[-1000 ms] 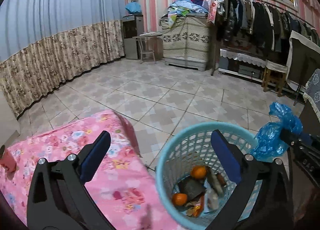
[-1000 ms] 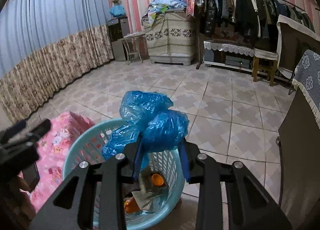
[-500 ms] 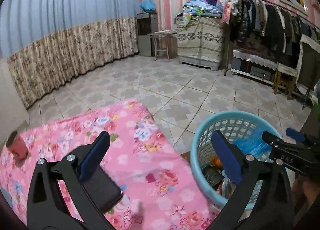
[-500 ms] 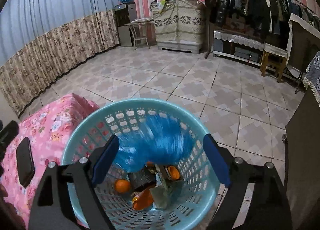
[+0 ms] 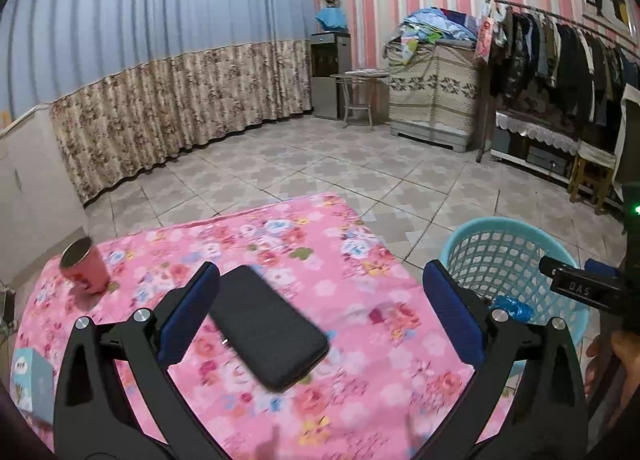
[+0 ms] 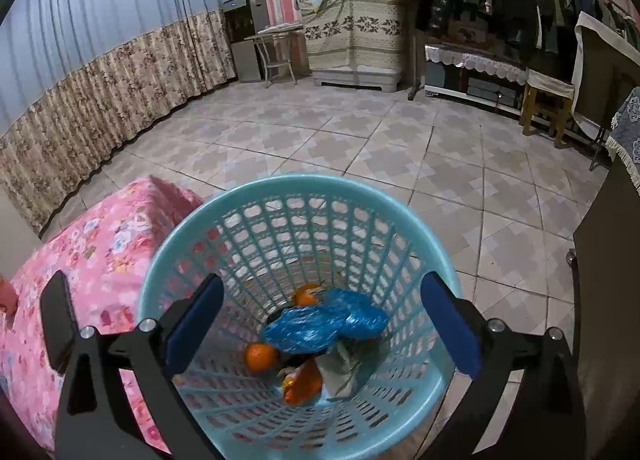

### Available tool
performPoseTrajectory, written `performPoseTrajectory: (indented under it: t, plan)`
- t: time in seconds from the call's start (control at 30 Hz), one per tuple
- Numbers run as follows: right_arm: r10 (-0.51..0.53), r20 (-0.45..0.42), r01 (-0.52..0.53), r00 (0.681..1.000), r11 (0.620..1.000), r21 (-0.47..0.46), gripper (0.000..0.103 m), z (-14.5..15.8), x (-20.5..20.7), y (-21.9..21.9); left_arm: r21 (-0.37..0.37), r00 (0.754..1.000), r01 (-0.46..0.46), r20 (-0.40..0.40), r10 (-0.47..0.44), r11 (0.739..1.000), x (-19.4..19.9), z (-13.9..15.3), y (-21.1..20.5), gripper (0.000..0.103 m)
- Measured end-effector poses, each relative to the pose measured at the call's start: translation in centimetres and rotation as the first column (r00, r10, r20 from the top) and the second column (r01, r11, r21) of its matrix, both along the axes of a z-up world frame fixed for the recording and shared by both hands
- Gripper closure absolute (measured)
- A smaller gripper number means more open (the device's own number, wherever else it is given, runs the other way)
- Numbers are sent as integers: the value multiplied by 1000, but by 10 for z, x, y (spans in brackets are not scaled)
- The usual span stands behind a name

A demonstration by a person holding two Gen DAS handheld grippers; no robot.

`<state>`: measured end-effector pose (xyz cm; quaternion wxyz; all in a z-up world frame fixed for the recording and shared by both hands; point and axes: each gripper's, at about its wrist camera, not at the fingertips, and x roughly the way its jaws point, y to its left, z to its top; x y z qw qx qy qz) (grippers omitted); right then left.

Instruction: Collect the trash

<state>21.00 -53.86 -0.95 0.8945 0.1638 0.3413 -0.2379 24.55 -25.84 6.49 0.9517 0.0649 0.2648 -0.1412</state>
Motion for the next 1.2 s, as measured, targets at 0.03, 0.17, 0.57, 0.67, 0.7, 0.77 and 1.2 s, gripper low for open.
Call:
performPoseTrajectory:
  t: [0.03, 0.17, 0.57, 0.67, 0.7, 0.77, 1.2]
  plan:
    - [6, 10, -6, 1000, 1000, -2, 6, 2, -4, 6, -8, 1000, -11, 0, 11, 1000, -5, 3, 8, 5]
    - [30, 72, -26, 997, 998, -60, 6, 17, -23, 35, -38, 999, -39, 14, 39, 999, -28, 14, 43, 5]
    - [149, 139, -122, 979, 975, -183, 4, 54, -91, 135, -75, 990, -127, 44, 131, 989, -98, 21, 138, 5]
    - [188, 136, -157, 973, 965, -210, 4, 55, -110, 161, -66, 986, -139, 85, 145, 988, -120, 19, 159, 5]
    - [201, 139, -168, 970, 961, -218, 4, 55, -116, 170, -63, 983, -148, 102, 154, 987, -130, 17, 167, 5]
    - [218, 148, -181, 965, 957, -228, 4, 55, -129, 184, -66, 976, -170, 125, 177, 983, -147, 14, 182, 5]
    - [331, 191, -271, 924, 920, -282, 4, 31, -197, 278, -42, 945, -269, 182, 272, 962, -218, -17, 235, 5]
